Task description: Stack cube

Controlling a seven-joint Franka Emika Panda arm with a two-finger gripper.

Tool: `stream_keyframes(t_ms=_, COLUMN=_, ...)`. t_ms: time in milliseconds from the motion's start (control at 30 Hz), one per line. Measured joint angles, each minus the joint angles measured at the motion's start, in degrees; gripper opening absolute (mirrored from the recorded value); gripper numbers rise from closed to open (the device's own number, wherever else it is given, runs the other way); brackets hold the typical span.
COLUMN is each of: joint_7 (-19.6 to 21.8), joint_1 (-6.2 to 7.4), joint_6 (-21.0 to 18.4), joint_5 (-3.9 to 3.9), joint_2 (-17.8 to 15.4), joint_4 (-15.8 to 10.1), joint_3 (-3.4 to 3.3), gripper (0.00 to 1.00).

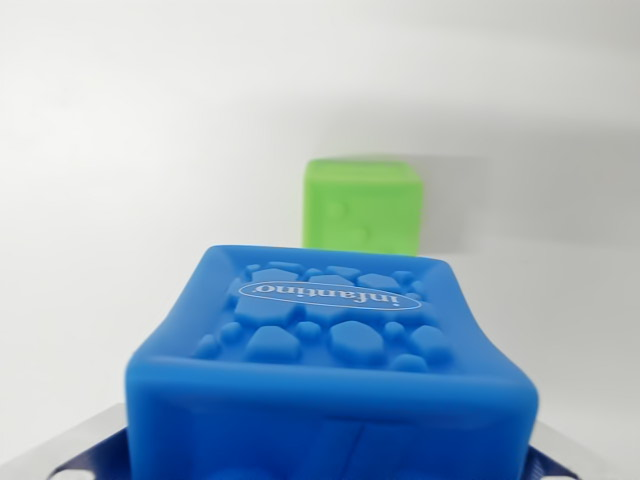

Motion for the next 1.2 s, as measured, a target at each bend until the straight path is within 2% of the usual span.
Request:
stream_keyframes(t_ms=367, joint_7=-0.47, joint_1=-1.42, joint_6=-0.89, joint_5=0.03, joint_2=0.81, joint_4=1.63, joint_3=-0.08, gripper=0.0)
stream_keyframes(t_ms=1200, joint_7=-0.47, joint_1=-1.46, joint_6=6.12, joint_5=0.0, joint_2=7.79, joint_4=1.21, joint_3=-0.06, gripper=0.0)
